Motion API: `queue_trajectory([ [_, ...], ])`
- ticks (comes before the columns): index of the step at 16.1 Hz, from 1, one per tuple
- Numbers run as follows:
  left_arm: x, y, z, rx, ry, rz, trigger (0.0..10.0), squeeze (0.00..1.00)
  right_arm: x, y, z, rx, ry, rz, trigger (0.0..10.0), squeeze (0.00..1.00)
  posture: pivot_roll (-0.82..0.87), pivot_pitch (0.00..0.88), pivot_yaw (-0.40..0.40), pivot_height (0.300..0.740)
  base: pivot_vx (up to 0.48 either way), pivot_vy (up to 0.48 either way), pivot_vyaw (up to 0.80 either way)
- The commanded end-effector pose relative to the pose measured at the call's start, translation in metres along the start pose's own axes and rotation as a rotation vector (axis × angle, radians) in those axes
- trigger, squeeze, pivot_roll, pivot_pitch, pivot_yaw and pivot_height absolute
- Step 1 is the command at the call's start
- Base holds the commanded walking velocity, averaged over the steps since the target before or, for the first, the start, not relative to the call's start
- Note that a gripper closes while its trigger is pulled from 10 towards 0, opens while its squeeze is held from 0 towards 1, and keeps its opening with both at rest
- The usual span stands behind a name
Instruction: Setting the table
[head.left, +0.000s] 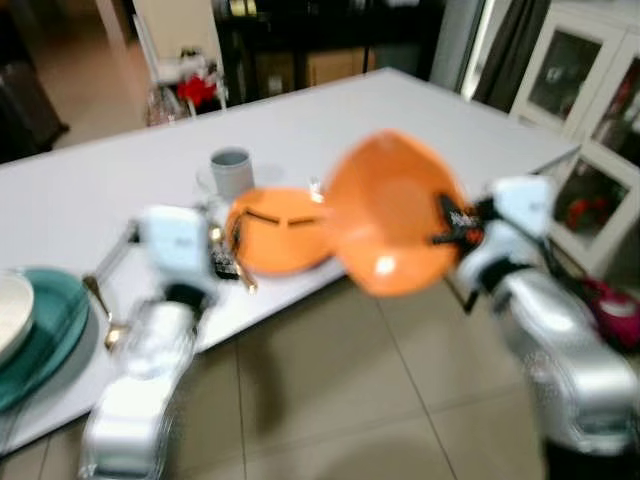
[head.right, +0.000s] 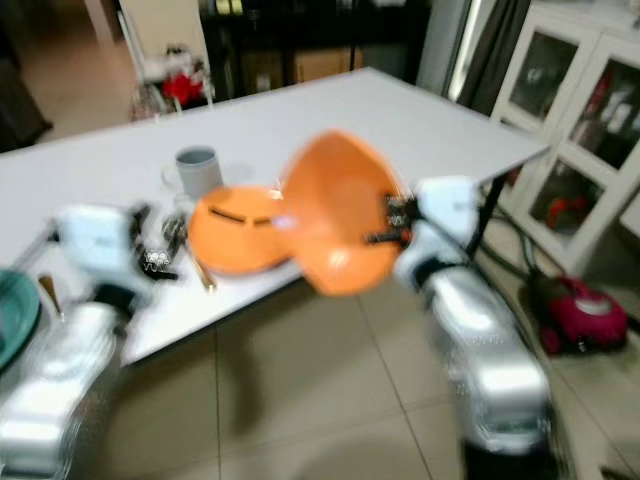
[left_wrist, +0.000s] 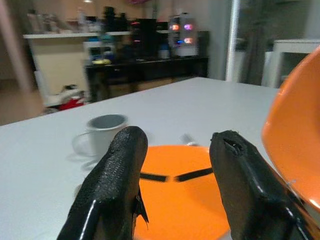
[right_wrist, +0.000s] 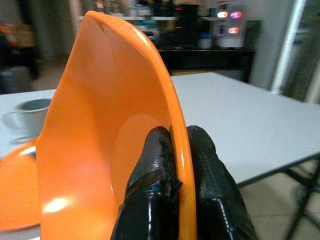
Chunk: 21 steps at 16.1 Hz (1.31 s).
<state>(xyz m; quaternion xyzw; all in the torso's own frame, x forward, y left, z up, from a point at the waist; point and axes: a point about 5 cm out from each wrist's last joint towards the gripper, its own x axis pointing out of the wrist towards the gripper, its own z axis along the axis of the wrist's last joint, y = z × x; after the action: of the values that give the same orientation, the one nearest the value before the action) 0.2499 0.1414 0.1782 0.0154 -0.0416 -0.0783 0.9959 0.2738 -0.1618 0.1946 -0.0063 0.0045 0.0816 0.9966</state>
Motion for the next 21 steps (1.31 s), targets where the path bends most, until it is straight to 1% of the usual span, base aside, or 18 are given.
queue_trajectory([
  [1,0.002,0.008,0.002,0.014,-0.014,0.035,10.0,0.0,0.003,0.007,0.011,0.002,-0.055,0.037,10.0,0.0,-0.09,0.0,-0.007,0.74,0.334,0.0,0.0],
  [3,0.003,0.008,0.001,0.01,-0.014,0.044,10.0,0.0,0.004,0.01,0.015,-0.027,-0.056,0.062,10.0,0.0,-0.1,0.0,-0.007,0.74,0.332,0.0,0.0],
  [5,-0.001,0.01,-0.001,0.019,0.002,0.036,10.0,0.0,0.0,0.014,0.013,-0.035,-0.051,0.069,10.0,0.0,-0.11,0.0,0.007,0.74,0.332,0.0,0.8],
  [7,0.0,0.011,0.0,0.023,0.003,0.033,10.0,0.0,-0.002,0.012,0.01,-0.001,-0.044,0.047,10.0,0.0,-0.11,0.0,0.015,0.74,0.332,0.0,0.0],
  [9,0.002,0.01,0.001,0.027,0.0,0.027,10.0,0.0,-0.002,0.011,0.01,0.007,-0.044,0.041,10.0,0.0,-0.1,0.0,0.018,0.74,0.33,0.0,0.0],
  [13,0.001,0.009,0.0,0.03,0.002,0.021,10.0,0.0,0.0,0.008,0.011,0.001,-0.045,0.036,10.0,0.0,-0.1,0.0,0.013,0.74,0.329,0.0,0.0],
  [17,0.0,0.01,-0.002,0.04,0.013,0.014,10.0,0.0,0.001,0.004,0.014,-0.007,-0.042,0.042,10.0,0.0,-0.09,0.0,0.024,0.74,0.33,0.0,0.0],
  [20,0.001,0.012,0.001,0.056,0.009,0.008,10.0,0.0,0.003,-0.001,0.011,-0.005,-0.015,0.05,10.0,0.0,-0.07,0.0,0.021,0.74,0.325,0.0,0.0],
  [21,0.001,0.011,0.001,0.062,0.009,0.006,10.0,0.0,0.004,-0.003,0.009,0.025,0.002,0.054,10.0,0.0,-0.07,0.0,0.02,0.74,0.307,0.0,0.0],
])
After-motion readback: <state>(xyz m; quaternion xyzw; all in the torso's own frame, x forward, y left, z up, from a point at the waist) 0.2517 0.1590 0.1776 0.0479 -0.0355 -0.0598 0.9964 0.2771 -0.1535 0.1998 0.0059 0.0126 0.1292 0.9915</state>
